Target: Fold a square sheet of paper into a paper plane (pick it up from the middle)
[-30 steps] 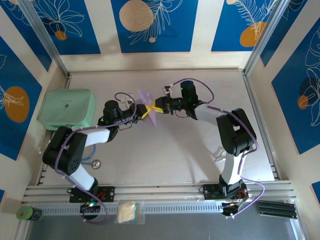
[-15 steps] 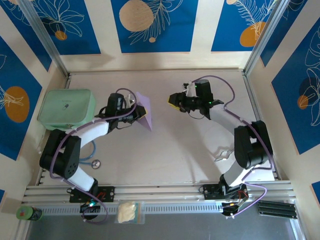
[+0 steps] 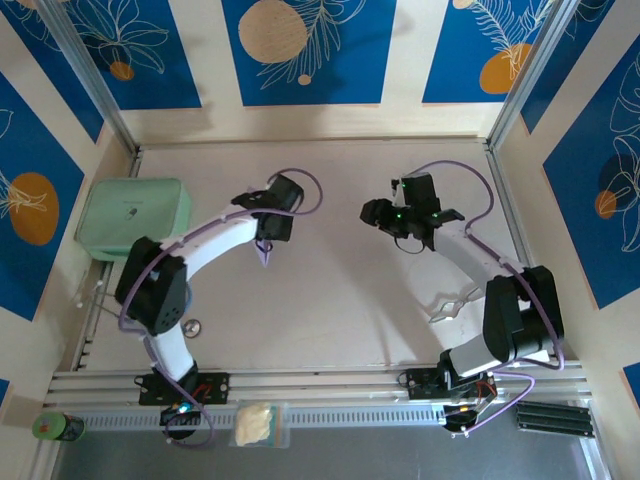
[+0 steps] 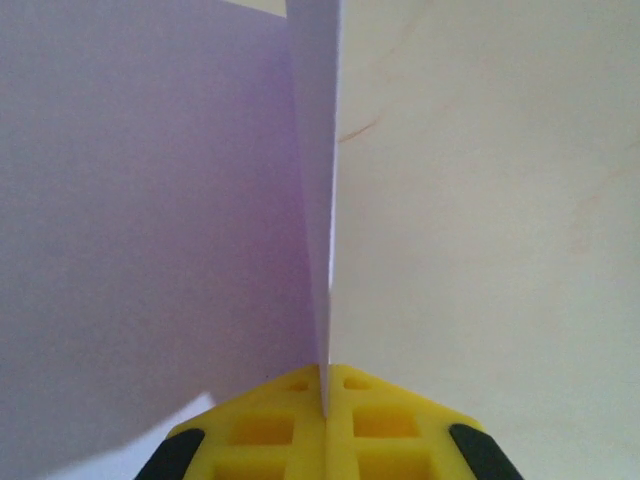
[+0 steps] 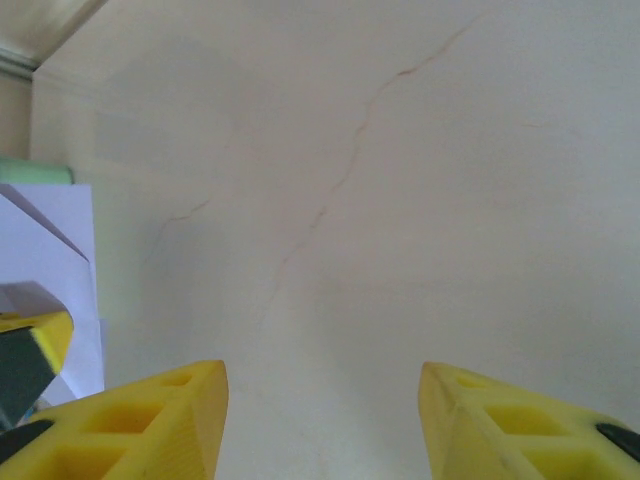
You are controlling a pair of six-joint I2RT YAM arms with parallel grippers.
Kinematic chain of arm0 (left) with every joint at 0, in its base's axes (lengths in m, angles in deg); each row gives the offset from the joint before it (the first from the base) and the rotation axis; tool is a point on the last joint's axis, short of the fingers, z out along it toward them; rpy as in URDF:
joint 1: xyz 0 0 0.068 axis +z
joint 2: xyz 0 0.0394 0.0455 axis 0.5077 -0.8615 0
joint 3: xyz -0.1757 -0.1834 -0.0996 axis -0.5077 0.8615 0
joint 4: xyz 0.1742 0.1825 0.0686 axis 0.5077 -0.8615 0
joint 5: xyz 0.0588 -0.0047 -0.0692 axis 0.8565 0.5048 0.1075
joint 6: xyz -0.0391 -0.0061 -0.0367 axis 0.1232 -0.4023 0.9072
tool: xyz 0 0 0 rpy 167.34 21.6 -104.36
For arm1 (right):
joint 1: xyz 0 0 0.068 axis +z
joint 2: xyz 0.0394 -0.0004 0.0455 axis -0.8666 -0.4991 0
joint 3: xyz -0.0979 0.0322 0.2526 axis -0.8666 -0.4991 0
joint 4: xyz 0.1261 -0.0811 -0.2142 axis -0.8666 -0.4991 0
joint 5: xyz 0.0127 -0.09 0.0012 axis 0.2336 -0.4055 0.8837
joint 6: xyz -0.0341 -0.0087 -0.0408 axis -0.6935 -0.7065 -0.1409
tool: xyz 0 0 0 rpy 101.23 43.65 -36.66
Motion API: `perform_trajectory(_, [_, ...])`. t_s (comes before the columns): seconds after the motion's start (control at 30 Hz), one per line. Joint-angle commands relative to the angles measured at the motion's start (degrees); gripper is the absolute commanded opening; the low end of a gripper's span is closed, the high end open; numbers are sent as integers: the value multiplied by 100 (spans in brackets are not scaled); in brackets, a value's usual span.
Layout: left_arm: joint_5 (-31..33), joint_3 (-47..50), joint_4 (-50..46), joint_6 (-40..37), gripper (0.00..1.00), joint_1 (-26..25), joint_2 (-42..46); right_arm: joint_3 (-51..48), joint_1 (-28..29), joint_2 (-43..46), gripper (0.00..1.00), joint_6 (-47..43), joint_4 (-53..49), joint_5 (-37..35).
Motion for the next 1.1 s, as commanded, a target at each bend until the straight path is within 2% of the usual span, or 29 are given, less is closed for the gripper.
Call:
perform_trajectory(0.0, [1703, -455, -789, -347, 5, -315, -497, -77, -67, 193, 53, -56, -91, -212])
perform_trajectory(0.1, [2242, -747, -1102, -406, 4, -489, -1014, -116, -124, 194, 53, -30, -91, -223])
perform_trajectory(0.2, [2514, -880, -1203, -432, 5, -589, -1422, -190, -186, 210, 53, 44, -70, -199])
perform_trajectory(0.43, [2602, -1073, -1299, -201, 13, -716, -2053, -336, -416, 225, 53, 129, -34, -2])
perform_trajectory(0.6, [2542, -1236, -1376, -20, 13, -770, -2433, -345, -561, 131, 52, 236, -26, 232])
perform_trajectory(0.8, [2084, -1266, -1372, 206, 19, -789, -2498, -354, -595, 78, 52, 300, -8, 286])
perform_trajectory(0.97, [1401, -1215, -1231, 423, 27, -794, -2244, -345, -630, -5, 52, 357, 22, 340])
perform_trajectory(1.07, [771, -1203, -1118, 573, 32, -793, -2010, -319, -649, -74, 52, 393, 45, 389])
